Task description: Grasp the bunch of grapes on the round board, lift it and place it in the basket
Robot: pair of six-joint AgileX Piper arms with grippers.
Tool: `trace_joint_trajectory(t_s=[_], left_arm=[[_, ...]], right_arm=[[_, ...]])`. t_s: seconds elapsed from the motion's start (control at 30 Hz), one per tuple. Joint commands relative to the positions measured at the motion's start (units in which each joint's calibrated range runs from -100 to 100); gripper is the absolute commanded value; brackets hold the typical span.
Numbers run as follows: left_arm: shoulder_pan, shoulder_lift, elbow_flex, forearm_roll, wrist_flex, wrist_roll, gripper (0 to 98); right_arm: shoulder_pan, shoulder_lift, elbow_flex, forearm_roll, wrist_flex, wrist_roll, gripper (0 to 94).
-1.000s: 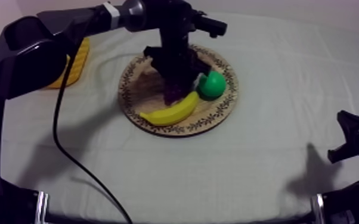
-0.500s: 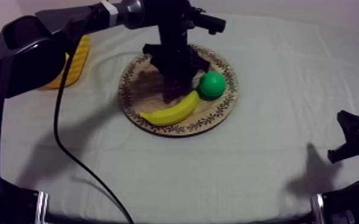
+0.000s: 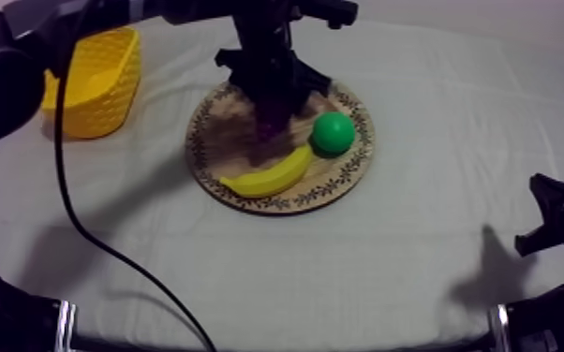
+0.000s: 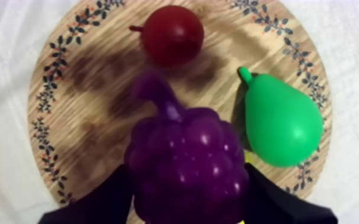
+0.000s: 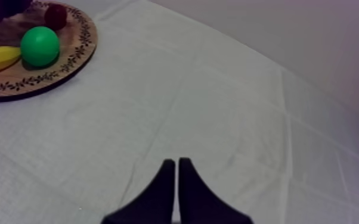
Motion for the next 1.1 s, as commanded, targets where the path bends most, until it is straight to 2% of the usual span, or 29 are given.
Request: trace_joint_trajectory(t_s=[0.0,0.6,0.8,1.07], left_arm=[[0.02,-2.24,1.25,-0.17,-0.06,0.03,50.3],[-0.38,-14.77,4.34,-0.11,2.66,-0.83,48.8],[-3.17,-18.51,6.76,-0.43,3.26,-1.68,48.6],[-9.08,-21.34,10.57,-0.88,3.4,-2.8,48.4]], right_arm=[[-0.01,-0.01,-0.02,0.0,-0.03,0.0,0.3],[-0.01,-0.01,-0.02,0.0,-0.03,0.0,0.3],[-0.01,-0.01,-0.02,0.0,-0.03,0.0,0.3],[-0.01,-0.01,-0.02,0.0,-0.03,0.0,0.3]])
